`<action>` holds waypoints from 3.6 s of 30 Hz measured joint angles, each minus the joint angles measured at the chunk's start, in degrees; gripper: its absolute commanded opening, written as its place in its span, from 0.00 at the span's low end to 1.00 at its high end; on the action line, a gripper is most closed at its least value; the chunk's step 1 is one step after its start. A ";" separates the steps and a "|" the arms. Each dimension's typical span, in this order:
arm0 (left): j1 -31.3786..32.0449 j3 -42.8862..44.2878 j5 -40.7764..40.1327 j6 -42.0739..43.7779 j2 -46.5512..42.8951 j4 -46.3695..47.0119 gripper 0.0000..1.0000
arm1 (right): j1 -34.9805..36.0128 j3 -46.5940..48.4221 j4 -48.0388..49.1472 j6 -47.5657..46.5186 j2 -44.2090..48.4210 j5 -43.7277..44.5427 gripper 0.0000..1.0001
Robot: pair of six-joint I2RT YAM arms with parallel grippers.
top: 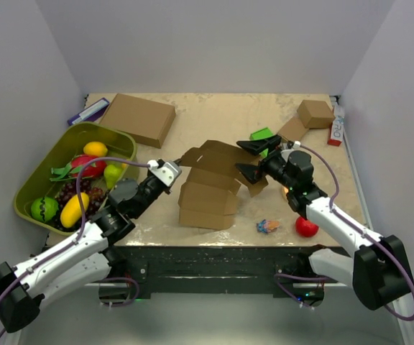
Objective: Fold the paper box
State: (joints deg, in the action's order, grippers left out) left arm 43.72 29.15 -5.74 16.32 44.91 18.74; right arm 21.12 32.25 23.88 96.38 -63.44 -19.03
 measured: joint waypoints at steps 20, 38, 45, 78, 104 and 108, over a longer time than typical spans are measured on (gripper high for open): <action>0.98 -0.07 -1.27 -0.83 1.11 0.09 0.00 | -0.57 -0.48 -3.58 -4.83 -1.27 4.33 0.48; 0.98 -0.07 -3.04 -5.64 3.48 0.44 0.00 | 1.11 -3.67 -3.82 -6.05 0.81 6.08 0.32; 0.98 -0.07 -3.48 -6.69 3.50 0.39 0.00 | 2.64 -4.46 -3.41 -6.05 -0.39 7.39 0.31; 0.98 -0.09 1.16 -7.82 4.33 0.02 0.00 | 2.86 -2.27 14.51 -4.33 -17.66 13.86 0.07; 1.05 10.99 5.90 -3.13 21.29 -10.97 0.80 | 2.93 -1.88 13.18 -8.00 -20.68 13.49 0.00; 1.03 10.99 5.99 -0.26 24.02 -11.63 0.80 | 2.93 -1.97 13.62 -8.20 -21.55 13.49 0.00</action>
State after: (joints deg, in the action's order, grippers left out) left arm 44.75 40.14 0.25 16.05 68.93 7.11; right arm 24.05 30.28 37.50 88.18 -84.99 -5.54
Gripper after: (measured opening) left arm 0.802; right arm 0.021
